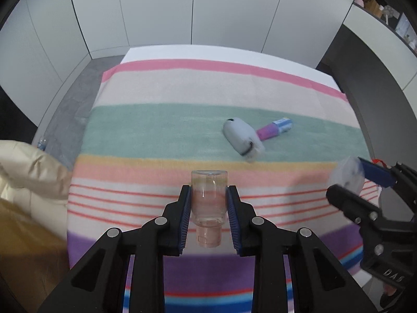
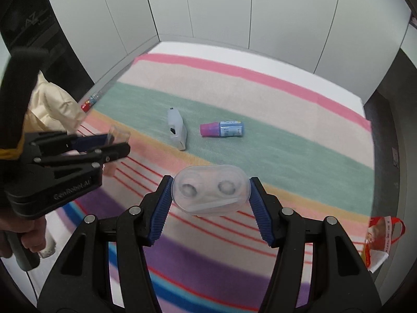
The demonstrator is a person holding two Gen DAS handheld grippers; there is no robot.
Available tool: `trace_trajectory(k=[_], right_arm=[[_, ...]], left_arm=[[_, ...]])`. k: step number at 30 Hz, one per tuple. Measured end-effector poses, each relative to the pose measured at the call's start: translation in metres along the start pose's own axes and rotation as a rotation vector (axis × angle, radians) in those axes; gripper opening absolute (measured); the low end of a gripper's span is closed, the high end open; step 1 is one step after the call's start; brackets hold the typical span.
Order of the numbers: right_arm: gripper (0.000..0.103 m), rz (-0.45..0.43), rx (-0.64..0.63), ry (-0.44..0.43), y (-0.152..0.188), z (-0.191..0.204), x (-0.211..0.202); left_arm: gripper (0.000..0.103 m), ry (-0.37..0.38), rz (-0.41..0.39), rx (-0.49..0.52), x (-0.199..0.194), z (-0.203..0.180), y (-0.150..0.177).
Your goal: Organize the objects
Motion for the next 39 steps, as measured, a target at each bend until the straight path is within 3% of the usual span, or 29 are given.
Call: trace_trajectory(k=[7,14,22,30,39], right_arm=[[0.061,-0.030,0.019,0.007,-0.007,0.008,-0.044],[0.061,-0.108,-0.022,0.035,0.000,0.013,-0.122],[0.061,-0.166,-0.059,0.071,0.020,0.013,-0.184],[0.061,-0.208,-0.088,0.037,0.009,0.036,-0.196],[0.061,-0.187,-0.121,-0.015,-0.002,0.075,-0.175]], left_arm=[[0.027,0.018,-0.069,0.003,-0.066,-0.019,0.007],[0.027,0.087,-0.164,-0.014,-0.138,-0.032,0.022],[0.027,0.116,-0.242,-0.004,-0.188,-0.030,0.045],[0.027,0.082,-0.344,-0.014,-0.223,-0.009,0.047],[0.027,0.014,-0.332,-0.061,-0.214,0.032,0.060]])
Point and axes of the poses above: each gripper's, at about its wrist camera, not at the fingertips, and x roughly the way its jaws point, z to its left, y to its underside, the point moved 3 cm from there along x, roughly the way its jaws point, and after that the axes turned 3 degrees about -z, right-handed, at the moved point
